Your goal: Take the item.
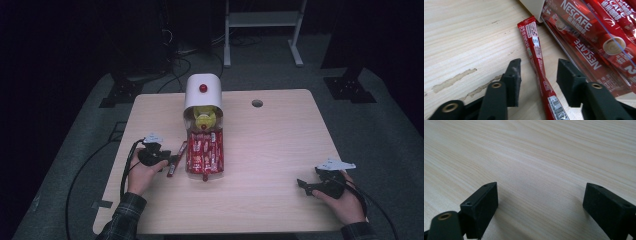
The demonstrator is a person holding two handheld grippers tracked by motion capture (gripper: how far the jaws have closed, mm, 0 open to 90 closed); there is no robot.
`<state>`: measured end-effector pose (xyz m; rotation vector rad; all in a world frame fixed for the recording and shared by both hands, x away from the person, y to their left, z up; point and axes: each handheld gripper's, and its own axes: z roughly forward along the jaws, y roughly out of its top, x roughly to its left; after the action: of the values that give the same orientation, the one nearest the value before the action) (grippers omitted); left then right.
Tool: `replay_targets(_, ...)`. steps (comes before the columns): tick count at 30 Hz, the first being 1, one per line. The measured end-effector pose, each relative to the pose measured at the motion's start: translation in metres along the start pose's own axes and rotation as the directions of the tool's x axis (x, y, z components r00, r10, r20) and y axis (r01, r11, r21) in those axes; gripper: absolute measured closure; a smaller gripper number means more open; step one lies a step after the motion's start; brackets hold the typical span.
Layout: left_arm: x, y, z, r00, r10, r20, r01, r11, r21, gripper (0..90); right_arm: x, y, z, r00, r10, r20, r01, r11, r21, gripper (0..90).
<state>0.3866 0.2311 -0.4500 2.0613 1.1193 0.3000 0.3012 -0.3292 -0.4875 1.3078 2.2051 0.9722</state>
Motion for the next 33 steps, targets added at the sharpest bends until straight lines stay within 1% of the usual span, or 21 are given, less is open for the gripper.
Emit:
replay_targets(1, -0.001, 0.0, -0.002, 1.0, -0.001, -0.004, 0.001, 1.0, 0.0, 50.9, 0.0, 0.0, 0.0, 1.0, 0.0, 0.0, 0.0, 1.0, 0.0, 11.7)
replay_targets(2, -0.001, 0.0, -0.003, 0.9999, 0.009, -0.006, -0.009, 1.0, -0.001, 47.6, 0.0, 0.0, 0.0, 1.0, 0.0, 0.0, 0.0, 1.0, 0.0, 11.7)
replay_targets(3, -0.002, 0.0, -0.006, 0.9999, 0.012, -0.008, -0.012, 0.9999, -0.009, 42.4, 0.0, 0.0, 0.0, 1.0, 0.0, 0.0, 0.0, 1.0, 0.0, 11.7)
replay_targets(5, -0.003, 0.0, -0.007, 0.9999, 0.012, -0.011, -0.012, 0.9998, -0.014, 37.8, 0.0, 0.0, 0.0, 1.0, 0.0, 0.0, 0.0, 1.0, 0.0, 11.7)
replay_targets(6, -0.003, 0.0, -0.008, 0.9998, 0.013, -0.014, -0.013, 0.9998, -0.018, 37.8, 0.0, 0.0, 0.0, 1.0, 0.0, 0.0, 0.0, 1.0, 0.0, 11.7)
replay_targets(7, -0.004, 0.0, -0.01, 0.9998, 0.011, -0.018, -0.012, 0.9998, -0.018, 34.3, 0.0, 0.0, 0.0, 1.0, 0.0, 0.0, 0.0, 1.0, 0.0, 11.7)
replay_targets(8, -0.004, 0.0, -0.012, 0.9996, 0.017, -0.021, -0.018, 0.9996, -0.022, 34.3, 0.0, 0.0, 0.0, 1.0, 0.0, 0.0, 0.0, 1.0, 0.0, 11.7)
replay_targets(9, -0.006, -0.001, -0.015, 0.9994, 0.016, -0.03, -0.017, 0.9994, -0.029, 30.5, 0.0, 0.0, 0.0, 1.0, 0.0, 0.0, 0.0, 1.0, 0.0, 11.7)
replay_targets(13, -0.005, -0.007, -0.022, 0.9989, 0.028, -0.038, -0.03, 0.9989, -0.036, 27.2, 0.0, 0.0, 0.0, 1.0, 0.0, 0.0, 0.0, 1.0, 0.0, 11.7)
replay_targets(15, -0.005, -0.011, -0.024, 0.9985, 0.027, -0.047, -0.028, 0.9989, -0.038, 24.7, 0.0, 0.0, 0.0, 1.0, 0.0, 0.0, 0.0, 1.0, 0.0, 11.7)
replay_targets(18, -0.003, -0.015, -0.027, 0.9984, 0.028, -0.048, -0.03, 0.9988, -0.039, 23.1, 0.0, 0.0, 0.0, 1.0, 0.0, 0.0, 0.0, 1.0, 0.001, 11.7)
replay_targets(19, -0.001, -0.019, -0.03, 0.9986, 0.02, -0.049, -0.023, 0.9988, -0.045, 21.5, 0.0, 0.0, 0.0, 1.0, -0.001, 0.0, 0.001, 1.0, 0.001, 11.7)
replay_targets(21, 0.0, -0.021, -0.031, 0.9986, 0.023, -0.046, -0.025, 0.9988, -0.041, 19.2, 0.0, 0.0, 0.0, 1.0, 0.0, 0.0, 0.0, 1.0, 0.001, 11.7)
replay_targets(23, 0.001, -0.026, -0.033, 0.9982, 0.023, -0.055, -0.025, 0.9991, -0.033, 19.0, 0.0, 0.0, 0.0, 1.0, 0.0, 0.0, 0.0, 1.0, 0.0, 11.7)
replay_targets(29, 0.006, -0.042, -0.038, 0.9974, 0.01, -0.071, -0.011, 0.9999, -0.006, 16.6, 0.0, 0.0, 0.0, 1.0, 0.0, 0.0, 0.0, 1.0, 0.001, 11.7)
replay_targets(30, 0.006, -0.042, -0.038, 0.9974, 0.01, -0.071, -0.011, 0.9999, -0.006, 14.7, 0.0, 0.0, 0.0, 1.0, 0.0, 0.0, 0.0, 1.0, 0.0, 11.7)
replay_targets(31, 0.008, -0.046, -0.04, 0.9976, 0.008, -0.069, -0.008, 1.0, 0.005, 14.3, 0.0, 0.0, 0.0, 1.0, 0.0, 0.0, 0.0, 1.0, 0.0, 11.7)
replay_targets(32, 0.009, -0.047, -0.04, 0.9975, 0.003, -0.071, -0.003, 1.0, 0.001, 14.1, 0.0, 0.0, 0.0, 1.0, 0.0, 0.0, 0.0, 1.0, 0.0, 11.7)
replay_targets(33, 0.01, -0.049, -0.041, 0.9968, 0.003, -0.08, -0.002, 1.0, 0.007, 12.8, 0.0, 0.0, 0.0, 1.0, 0.0, 0.0, 0.0, 1.0, 0.0, 11.7)
